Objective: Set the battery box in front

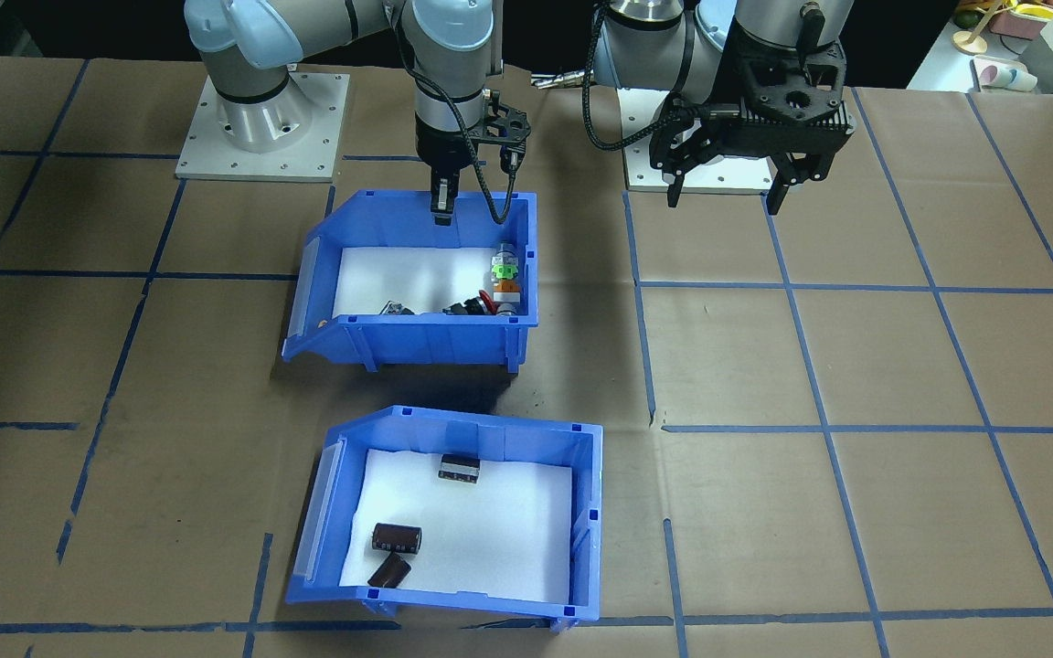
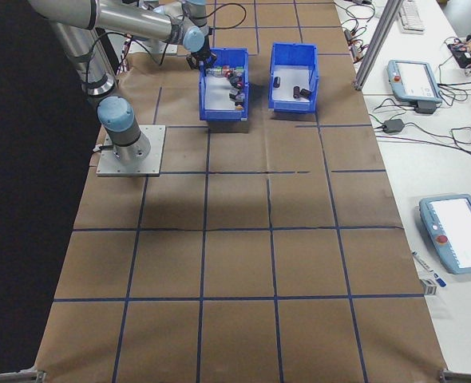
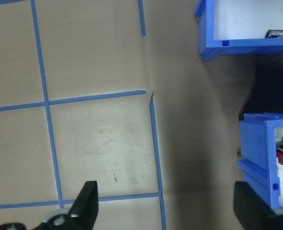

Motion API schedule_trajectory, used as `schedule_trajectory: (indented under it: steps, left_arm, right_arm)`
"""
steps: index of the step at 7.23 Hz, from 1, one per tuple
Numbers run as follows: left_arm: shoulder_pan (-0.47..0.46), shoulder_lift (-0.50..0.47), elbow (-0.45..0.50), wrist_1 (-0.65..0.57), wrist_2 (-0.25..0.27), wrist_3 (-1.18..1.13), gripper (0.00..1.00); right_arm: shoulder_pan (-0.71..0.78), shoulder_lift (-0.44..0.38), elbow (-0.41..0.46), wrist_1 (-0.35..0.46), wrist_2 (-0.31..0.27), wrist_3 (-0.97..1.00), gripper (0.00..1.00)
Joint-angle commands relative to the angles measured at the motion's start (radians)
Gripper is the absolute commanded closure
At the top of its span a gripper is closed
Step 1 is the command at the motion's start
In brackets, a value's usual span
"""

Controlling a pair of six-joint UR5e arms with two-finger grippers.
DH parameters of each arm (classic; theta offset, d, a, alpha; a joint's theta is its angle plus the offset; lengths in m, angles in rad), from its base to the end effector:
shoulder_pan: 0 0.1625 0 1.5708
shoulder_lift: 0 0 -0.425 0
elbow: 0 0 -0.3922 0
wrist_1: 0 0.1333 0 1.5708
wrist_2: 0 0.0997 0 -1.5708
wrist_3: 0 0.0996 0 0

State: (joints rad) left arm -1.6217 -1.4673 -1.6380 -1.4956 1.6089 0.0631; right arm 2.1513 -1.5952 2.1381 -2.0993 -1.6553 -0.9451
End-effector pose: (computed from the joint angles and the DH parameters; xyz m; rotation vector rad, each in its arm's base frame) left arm -0.1527 -0.4510 0.5116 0.1732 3.0932 -0.1725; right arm 0.3368 -0.2858 0.2841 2.1155 -2.2120 -0.0451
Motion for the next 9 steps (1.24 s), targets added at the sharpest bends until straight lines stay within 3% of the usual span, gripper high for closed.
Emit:
schedule_trajectory:
  steps: [1,2,4,5,7,9]
  left_arm:
    - [0.0,0.001,-0.002,0.024,0.0,-0.006,0.0]
    - [0.0,0.001,-0.005,0.028,0.002,-0.003,0.0]
    - [0.0,0.002,-0.005,0.028,0.002,-0.006,0.0]
    - [0.0,0.002,-0.005,0.028,0.0,-0.008,0.0]
    - [0.0,0.01,-0.006,0.023,0.002,-0.015,0.0]
    - [0.0,0.018,-0.016,0.026,0.005,-0.066,0.0]
  right_arm:
    - [-0.004,-0.015,-0.018,0.008,-0.009,0.002,0.0]
    - [-0.007,-0.032,-0.058,0.037,-0.011,0.0,0.0]
    - [-0.051,-0.066,-0.197,0.267,-0.009,-0.004,0.0]
    - [-0.123,-0.066,-0.284,0.321,-0.008,-0.006,0.0]
    - [-0.32,-0.066,-0.375,0.35,0.038,0.023,0.0]
    - [-0.465,-0.068,-0.427,0.366,0.051,0.401,0.0]
